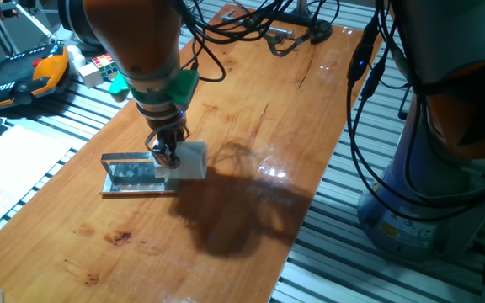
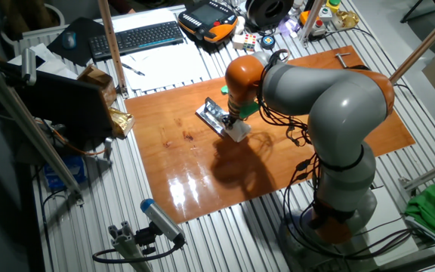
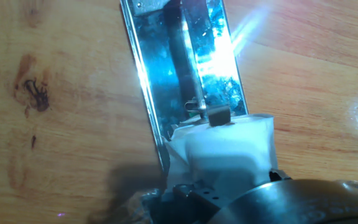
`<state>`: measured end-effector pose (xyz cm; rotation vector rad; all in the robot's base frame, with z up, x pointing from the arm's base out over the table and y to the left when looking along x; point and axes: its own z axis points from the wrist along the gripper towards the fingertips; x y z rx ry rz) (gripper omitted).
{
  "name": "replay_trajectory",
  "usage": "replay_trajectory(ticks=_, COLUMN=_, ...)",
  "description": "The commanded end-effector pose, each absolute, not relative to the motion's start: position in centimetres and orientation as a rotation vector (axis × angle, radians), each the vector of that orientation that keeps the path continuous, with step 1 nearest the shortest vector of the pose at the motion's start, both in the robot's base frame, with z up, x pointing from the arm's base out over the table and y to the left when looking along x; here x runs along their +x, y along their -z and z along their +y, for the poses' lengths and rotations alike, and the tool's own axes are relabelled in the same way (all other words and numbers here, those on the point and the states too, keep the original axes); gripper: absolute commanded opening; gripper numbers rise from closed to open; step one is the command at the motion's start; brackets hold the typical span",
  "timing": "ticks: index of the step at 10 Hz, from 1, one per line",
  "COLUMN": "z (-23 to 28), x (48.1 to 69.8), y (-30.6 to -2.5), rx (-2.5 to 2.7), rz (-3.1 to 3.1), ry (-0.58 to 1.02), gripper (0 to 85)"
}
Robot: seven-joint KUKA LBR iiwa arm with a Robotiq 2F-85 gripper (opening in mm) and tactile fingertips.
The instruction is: Put the toilet paper on its holder
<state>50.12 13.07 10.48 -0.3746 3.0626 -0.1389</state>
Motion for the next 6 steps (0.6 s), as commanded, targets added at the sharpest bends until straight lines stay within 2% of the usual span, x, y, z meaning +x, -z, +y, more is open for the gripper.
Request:
replay_trajectory(ticks=1, z=13.2, x=50.21, y=-10.57, rx=-0.371, rz=3.065, ry=0.14, gripper=0.7)
replay_trajectory(ticks=6, z=13.28, x=50.59, y=-10.54, rx=-0.373, rz=3.064, ry=0.143, gripper=0.7)
